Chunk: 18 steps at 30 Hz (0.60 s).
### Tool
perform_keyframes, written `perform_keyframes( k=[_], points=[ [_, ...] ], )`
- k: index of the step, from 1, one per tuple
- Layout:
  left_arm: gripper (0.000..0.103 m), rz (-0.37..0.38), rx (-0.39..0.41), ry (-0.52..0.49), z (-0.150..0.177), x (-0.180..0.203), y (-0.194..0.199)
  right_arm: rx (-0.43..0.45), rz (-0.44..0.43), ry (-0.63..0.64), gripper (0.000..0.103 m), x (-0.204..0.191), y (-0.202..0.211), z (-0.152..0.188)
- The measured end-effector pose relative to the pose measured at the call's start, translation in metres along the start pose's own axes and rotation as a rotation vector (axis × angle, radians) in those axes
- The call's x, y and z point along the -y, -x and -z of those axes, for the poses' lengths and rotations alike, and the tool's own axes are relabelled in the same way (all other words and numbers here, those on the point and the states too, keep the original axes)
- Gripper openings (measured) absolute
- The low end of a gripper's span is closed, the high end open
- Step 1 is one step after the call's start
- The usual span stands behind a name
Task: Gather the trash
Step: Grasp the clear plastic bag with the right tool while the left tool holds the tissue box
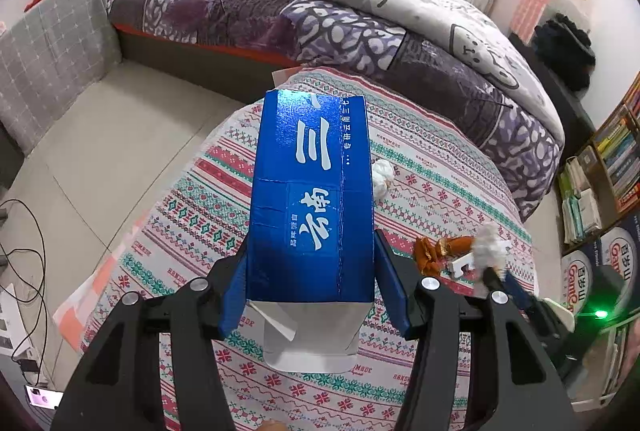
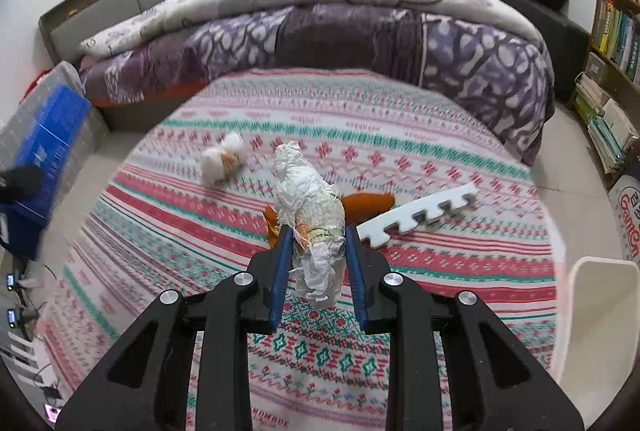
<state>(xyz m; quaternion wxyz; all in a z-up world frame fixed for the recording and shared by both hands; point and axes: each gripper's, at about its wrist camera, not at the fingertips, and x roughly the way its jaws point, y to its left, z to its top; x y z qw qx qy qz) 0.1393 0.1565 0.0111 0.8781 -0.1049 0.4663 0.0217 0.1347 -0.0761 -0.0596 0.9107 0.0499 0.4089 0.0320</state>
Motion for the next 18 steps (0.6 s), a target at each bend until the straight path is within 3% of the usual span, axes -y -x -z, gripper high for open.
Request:
perform_keyframes(
  k=[9,18],
  points=[
    [0.056,-0.002,0.015,-0.029,0.007,0.013,0.002,0.021,0.027,-0.056,0.025,0.031,0.043,-0.004],
    [0.056,0.005,0.024,-0.076,0.018,0.037,0.001,0.014,0.081,-0.140,0.026,0.082,0.072,0.015]
  ],
)
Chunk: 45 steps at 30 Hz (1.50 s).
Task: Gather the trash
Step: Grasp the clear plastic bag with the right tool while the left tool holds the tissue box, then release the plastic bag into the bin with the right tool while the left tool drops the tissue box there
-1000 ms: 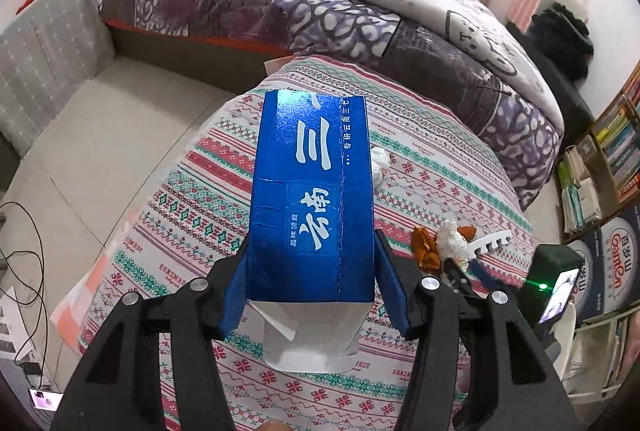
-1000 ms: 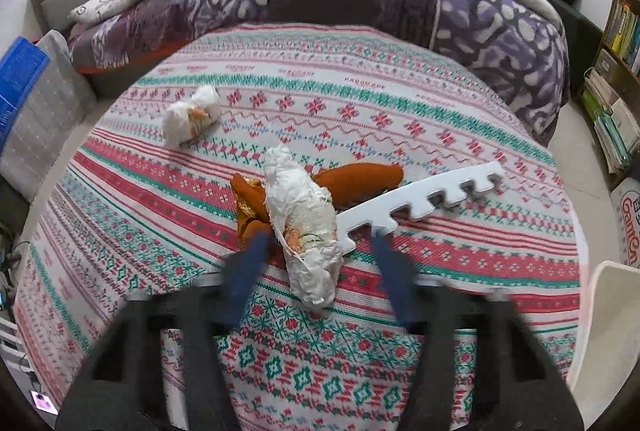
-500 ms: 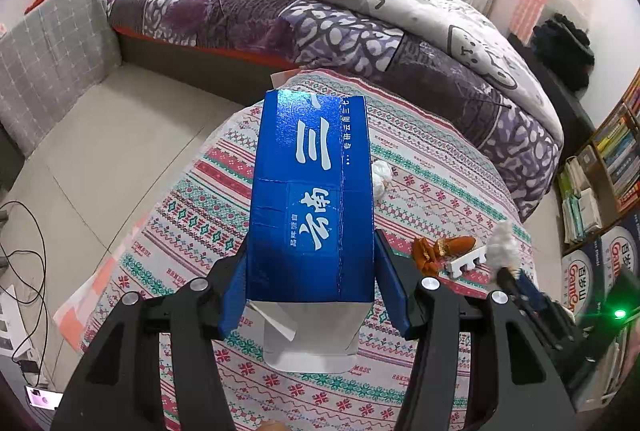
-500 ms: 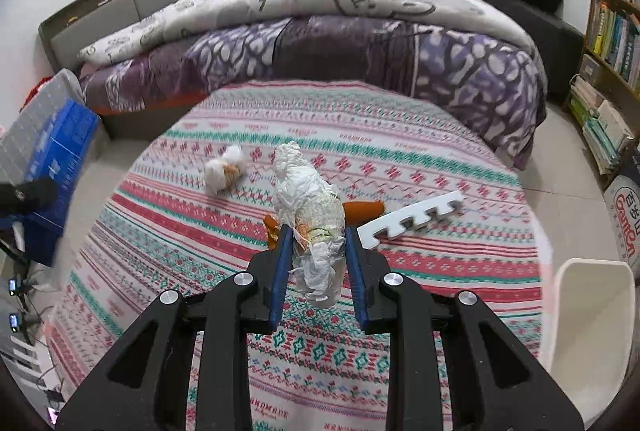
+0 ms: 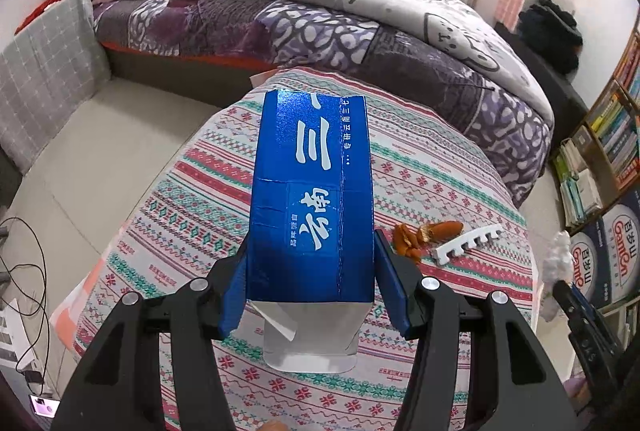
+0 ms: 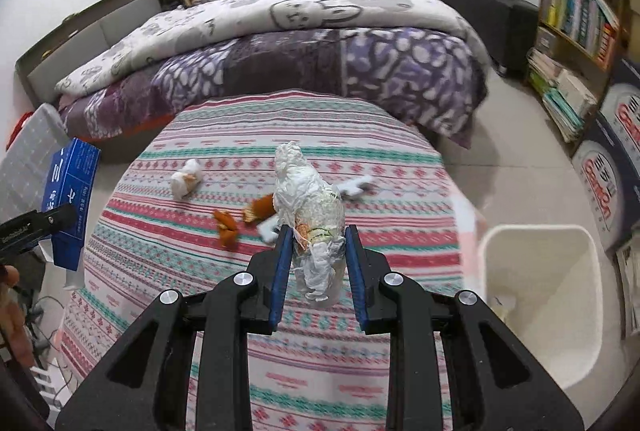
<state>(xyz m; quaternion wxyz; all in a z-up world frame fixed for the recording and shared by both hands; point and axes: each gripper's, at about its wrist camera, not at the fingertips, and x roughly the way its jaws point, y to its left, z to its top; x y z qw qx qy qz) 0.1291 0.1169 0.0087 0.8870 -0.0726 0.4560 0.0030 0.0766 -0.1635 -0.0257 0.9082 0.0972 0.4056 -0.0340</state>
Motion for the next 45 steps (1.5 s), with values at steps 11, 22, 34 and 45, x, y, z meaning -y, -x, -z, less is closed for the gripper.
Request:
perform_keyframes(
  k=[11,22,34,45],
  points=[
    [0.056,0.031,0.040,-0.049,0.009,0.039,0.002,0.033,0.065,-0.106,0.026,0.050,0.011,0.001],
    [0.056,0.080,0.033,-0.178,0.030,0.098,-0.006,0.008,0.154,-0.285,0.026,0.120,0.024,0.005],
    [0.056,0.190,-0.019,-0.312,0.064,0.168,-0.018,-0.021,0.231,-0.524,0.059,0.186,0.037,0.019],
    [0.056,0.340,-0.073,-0.436,0.104,0.235,-0.015,0.031,0.224,-0.663,0.078,0.222,0.057,0.022]
  ],
)
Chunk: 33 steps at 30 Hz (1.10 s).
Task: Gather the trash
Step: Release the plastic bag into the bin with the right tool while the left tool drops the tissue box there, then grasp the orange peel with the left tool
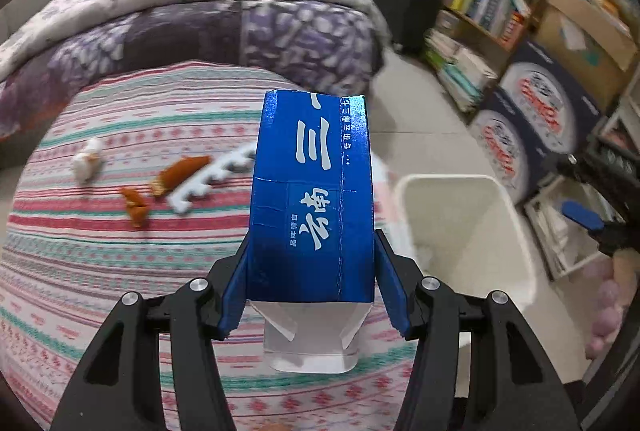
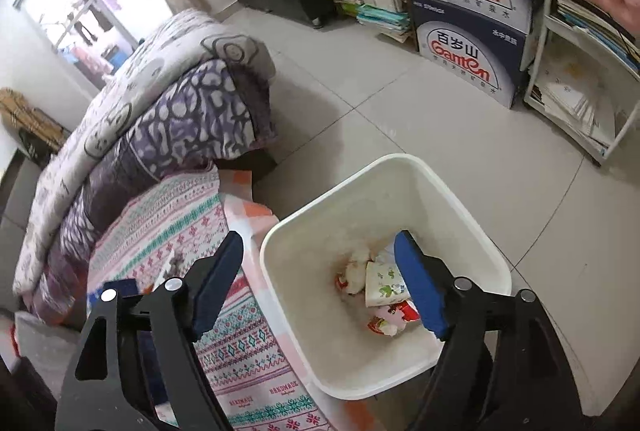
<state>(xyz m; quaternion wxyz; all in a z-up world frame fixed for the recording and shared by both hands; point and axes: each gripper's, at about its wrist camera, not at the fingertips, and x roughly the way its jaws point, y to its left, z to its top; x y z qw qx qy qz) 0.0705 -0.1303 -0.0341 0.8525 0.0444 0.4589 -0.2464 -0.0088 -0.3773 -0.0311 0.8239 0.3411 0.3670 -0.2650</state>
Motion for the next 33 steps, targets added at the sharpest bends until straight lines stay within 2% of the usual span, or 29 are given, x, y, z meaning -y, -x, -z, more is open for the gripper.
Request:
perform_keyframes(
  k=[7,11,14,15,16,18,22,25,27,30,31,33],
  points=[
    [0.056,0.109,-0.039,-0.069,0.008,0.049,-0.013,0.031,-0.011,-0.064,0.082,0.017,0.009,-0.009],
    [0.056,0.199,-0.076,-0.068,0.010,0.072,-0.026,0.035,-0.024,-0.104,0.082,0.024,0.011,-0.013],
    [0.058,0.306,-0.100,-0.062,0.009,0.089,-0.034,0.046,-0.038,-0.134,0.083,0.027,0.014,-0.016],
    [0.060,0.330,-0.098,-0.063,0.009,0.092,-0.034,0.047,-0.043,-0.142,0.084,0.025,0.014,-0.016],
    [0.074,0.346,-0.098,-0.066,0.008,0.094,-0.034,0.048,-0.046,-0.144,0.084,0.024,0.014,-0.016],
    [0.080,0.359,-0.091,-0.068,0.007,0.094,-0.033,0.050,-0.054,-0.134,0.085,0.018,0.014,-0.015],
    [0.080,0.269,-0.078,-0.057,0.001,0.075,-0.033,0.046,-0.066,-0.099,0.087,0.005,0.013,-0.011],
    [0.080,0.165,-0.071,-0.019,-0.007,0.044,-0.035,0.029,-0.076,-0.076,0.088,-0.006,0.009,-0.005],
    [0.080,0.075,-0.063,0.005,-0.014,0.016,-0.035,0.007,-0.079,-0.055,0.088,-0.014,0.003,0.000],
    [0.080,-0.109,-0.100,0.049,-0.022,-0.030,-0.045,-0.057,-0.092,-0.008,0.088,-0.030,-0.010,0.011],
    [0.080,-0.158,-0.112,0.088,-0.023,-0.052,-0.049,-0.074,-0.095,0.006,0.088,-0.035,-0.014,0.015],
    [0.080,-0.203,-0.132,0.192,-0.023,-0.093,-0.053,-0.096,-0.099,0.035,0.088,-0.045,-0.019,0.021]
  ],
)
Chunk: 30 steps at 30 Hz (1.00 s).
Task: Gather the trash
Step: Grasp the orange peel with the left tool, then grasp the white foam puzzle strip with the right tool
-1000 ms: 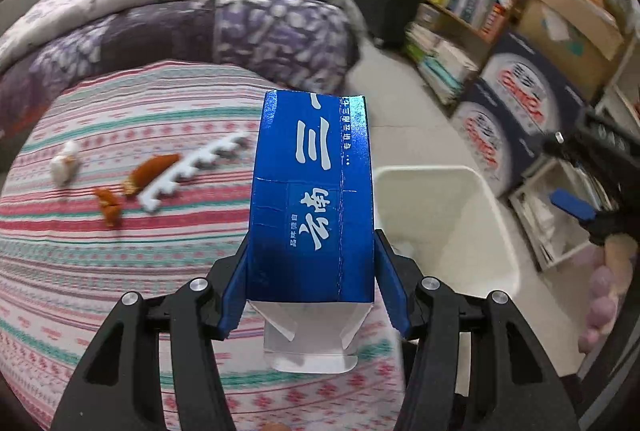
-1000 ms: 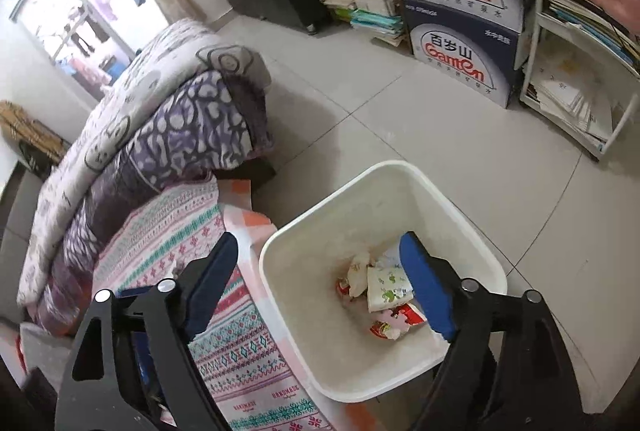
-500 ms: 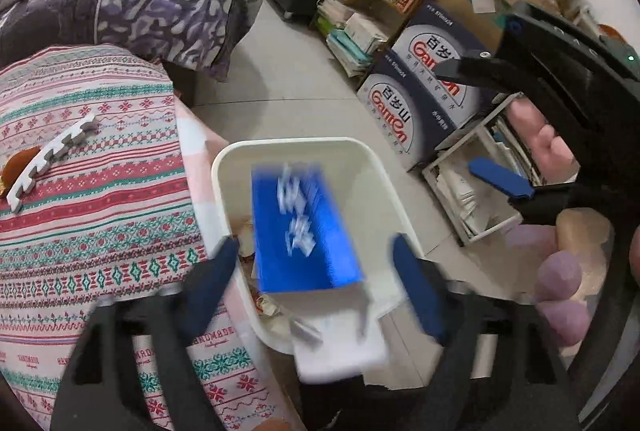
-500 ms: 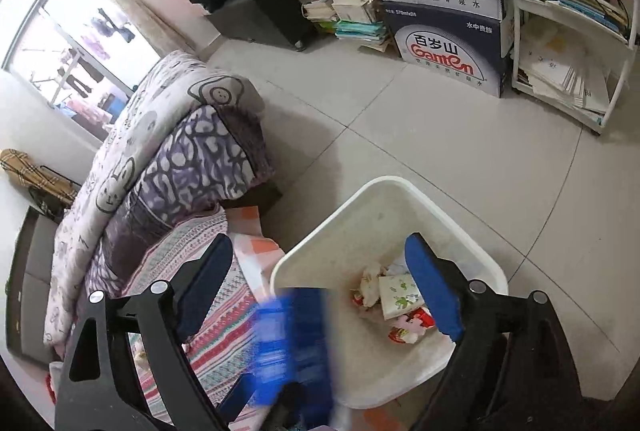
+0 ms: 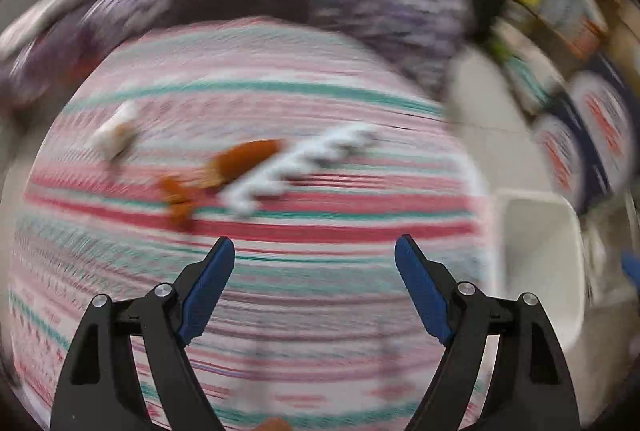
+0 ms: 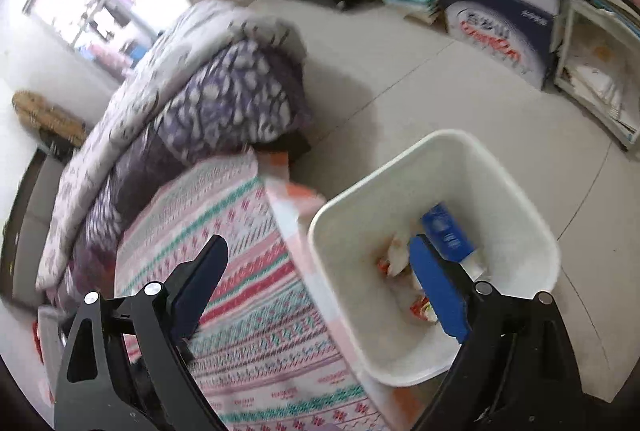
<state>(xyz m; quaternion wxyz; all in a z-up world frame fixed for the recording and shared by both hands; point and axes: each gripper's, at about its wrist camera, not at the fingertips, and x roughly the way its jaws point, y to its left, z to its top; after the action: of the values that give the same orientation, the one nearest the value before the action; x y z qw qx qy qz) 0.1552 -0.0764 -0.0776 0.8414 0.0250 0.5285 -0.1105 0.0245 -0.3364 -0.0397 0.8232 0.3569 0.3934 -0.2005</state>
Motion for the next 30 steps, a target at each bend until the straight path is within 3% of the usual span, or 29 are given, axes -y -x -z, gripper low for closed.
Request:
perform_keyframes(
  k=[4,8,12,15,17,19,25,30],
  points=[
    [0.071,-0.048,-0.027,0.213,-0.011,-0.071,-0.020,-0.026,-0.012,0.048,0.088,-0.019,-0.008,0.008],
    [0.060,-0.046,-0.038,0.298,-0.016,-0.099,-0.034,-0.050,-0.013,0.088,0.088,-0.033,-0.017,0.016],
    [0.052,-0.053,-0.038,0.298,-0.021,-0.102,-0.047,-0.069,-0.010,0.123,0.088,-0.045,-0.023,0.022],
    [0.038,-0.077,-0.066,0.268,-0.023,-0.099,-0.061,-0.069,-0.008,0.142,0.088,-0.050,-0.024,0.026],
    [0.025,-0.105,-0.044,0.239,-0.020,-0.100,-0.063,-0.067,-0.004,0.156,0.088,-0.053,-0.025,0.028],
    [0.022,-0.091,-0.046,0.231,-0.019,-0.104,-0.060,-0.066,-0.001,0.165,0.088,-0.055,-0.026,0.030],
    [0.022,-0.073,0.006,0.285,-0.010,-0.127,-0.008,-0.109,0.024,0.200,0.088,-0.069,-0.050,0.039],
    [0.022,-0.081,0.120,0.256,-0.002,-0.130,0.068,-0.188,0.019,0.113,0.087,-0.107,-0.097,0.051]
  ],
)
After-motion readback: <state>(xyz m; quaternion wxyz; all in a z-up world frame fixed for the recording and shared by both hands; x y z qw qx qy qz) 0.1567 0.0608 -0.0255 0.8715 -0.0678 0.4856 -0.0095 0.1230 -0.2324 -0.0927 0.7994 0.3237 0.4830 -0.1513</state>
